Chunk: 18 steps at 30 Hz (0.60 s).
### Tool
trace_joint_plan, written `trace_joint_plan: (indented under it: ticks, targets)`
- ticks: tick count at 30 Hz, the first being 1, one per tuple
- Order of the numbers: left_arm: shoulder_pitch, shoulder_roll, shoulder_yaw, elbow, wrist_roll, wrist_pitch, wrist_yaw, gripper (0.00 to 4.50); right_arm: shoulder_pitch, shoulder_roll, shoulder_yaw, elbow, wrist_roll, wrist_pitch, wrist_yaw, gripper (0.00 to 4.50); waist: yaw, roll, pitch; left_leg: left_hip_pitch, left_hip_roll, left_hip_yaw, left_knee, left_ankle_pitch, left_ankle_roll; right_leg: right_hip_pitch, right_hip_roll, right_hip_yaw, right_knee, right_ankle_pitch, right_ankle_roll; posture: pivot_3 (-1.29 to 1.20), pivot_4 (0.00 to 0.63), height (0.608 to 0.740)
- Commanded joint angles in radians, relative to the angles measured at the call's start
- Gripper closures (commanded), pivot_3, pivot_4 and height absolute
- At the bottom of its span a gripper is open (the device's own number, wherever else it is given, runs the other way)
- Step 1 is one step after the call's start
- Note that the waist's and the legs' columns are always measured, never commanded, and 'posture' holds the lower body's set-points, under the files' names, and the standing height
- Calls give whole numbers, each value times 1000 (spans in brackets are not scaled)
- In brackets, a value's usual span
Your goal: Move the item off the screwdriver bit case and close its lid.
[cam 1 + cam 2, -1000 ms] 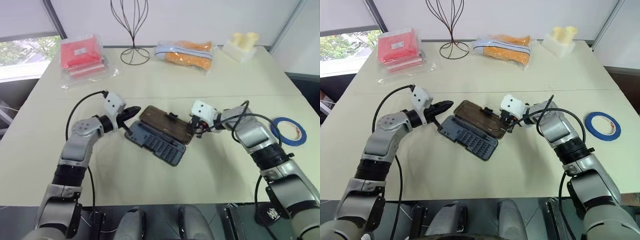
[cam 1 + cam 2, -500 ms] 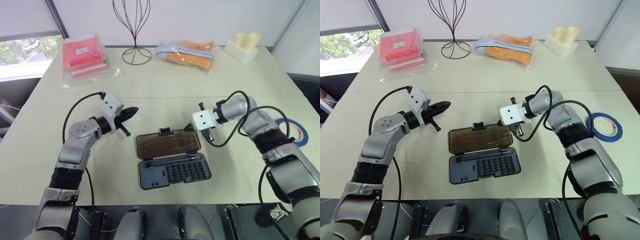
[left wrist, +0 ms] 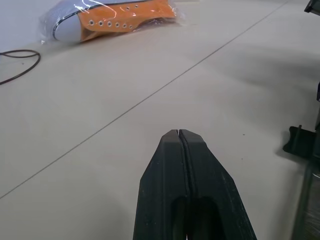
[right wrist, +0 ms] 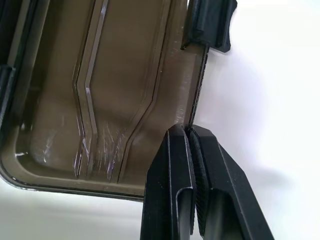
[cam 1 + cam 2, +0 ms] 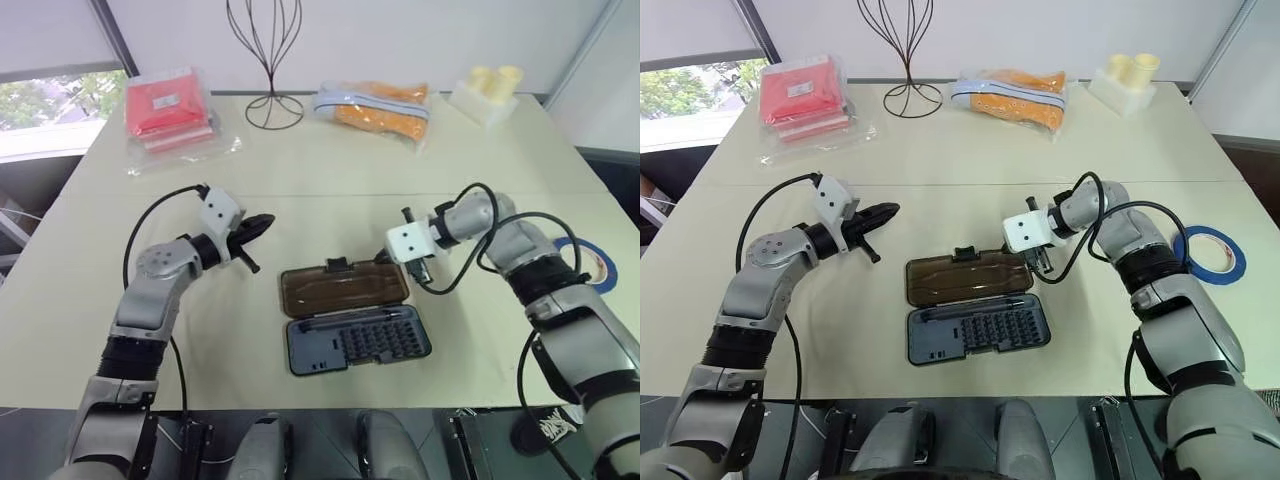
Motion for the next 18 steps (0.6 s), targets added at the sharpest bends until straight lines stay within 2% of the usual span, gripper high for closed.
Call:
trace_joint_plan:
  ticks: [1,9,18]
  targets:
    - [-27,5,11,-22,-2,-15,-7,4500,22,-49,-33,-45,-24,39,-5,4472,0,0,0,0,0,0,0,0,0,0,0,0,0,0,0,0,150,740]
    - [-54,-1,2,7,5,-26,-24,4500,113,-89,-75,-241,66,127,80,4472,1,0,0,0,-1,0,0,0,0,0,0,0,0,0,0,0,150,740]
    - [-59,-1,-1,14,7,-30,-31,4500,146,-90,-90,-327,52,201,82,4472,0,0,0,0,0,0,0,0,0,0,0,0,0,0,0,0,150,740]
